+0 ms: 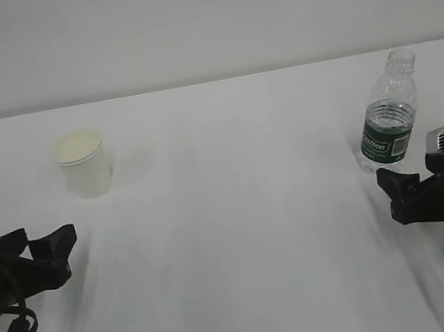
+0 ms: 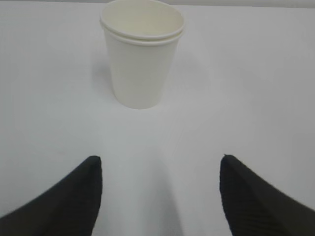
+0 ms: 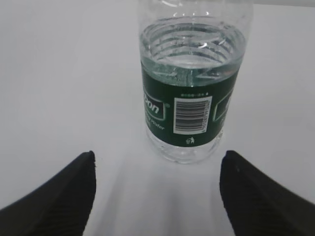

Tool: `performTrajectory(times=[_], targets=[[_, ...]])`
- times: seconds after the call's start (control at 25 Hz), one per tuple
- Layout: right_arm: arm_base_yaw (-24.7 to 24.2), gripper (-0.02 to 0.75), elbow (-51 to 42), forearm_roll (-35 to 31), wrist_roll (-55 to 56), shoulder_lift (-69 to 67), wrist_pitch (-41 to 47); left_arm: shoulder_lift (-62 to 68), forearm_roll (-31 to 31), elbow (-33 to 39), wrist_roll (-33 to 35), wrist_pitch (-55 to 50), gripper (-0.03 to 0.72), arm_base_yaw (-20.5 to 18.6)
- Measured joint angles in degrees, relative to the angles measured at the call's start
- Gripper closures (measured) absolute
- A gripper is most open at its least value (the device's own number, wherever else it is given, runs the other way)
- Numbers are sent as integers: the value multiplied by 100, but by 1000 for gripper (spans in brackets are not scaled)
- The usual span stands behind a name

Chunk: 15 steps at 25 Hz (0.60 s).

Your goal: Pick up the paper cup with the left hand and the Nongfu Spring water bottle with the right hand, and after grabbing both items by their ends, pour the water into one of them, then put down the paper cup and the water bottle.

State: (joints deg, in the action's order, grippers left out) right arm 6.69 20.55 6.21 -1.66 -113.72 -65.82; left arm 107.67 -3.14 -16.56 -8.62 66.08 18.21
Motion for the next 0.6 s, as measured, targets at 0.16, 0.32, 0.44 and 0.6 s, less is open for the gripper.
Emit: performTrajectory(times=[0.16,0.32,0.44,0.6], targets=[[0,148,136,0,0,-88,0,0,0,0,0,0,151,0],[0,148,255,0,0,-236,0,0,0,0,0,0,151,0],[0,148,355,0,0,-308,0,0,-11,0,-4,0,151,0],[0,148,493,0,0,-413,0,0,-11,0,-4,0,151,0]])
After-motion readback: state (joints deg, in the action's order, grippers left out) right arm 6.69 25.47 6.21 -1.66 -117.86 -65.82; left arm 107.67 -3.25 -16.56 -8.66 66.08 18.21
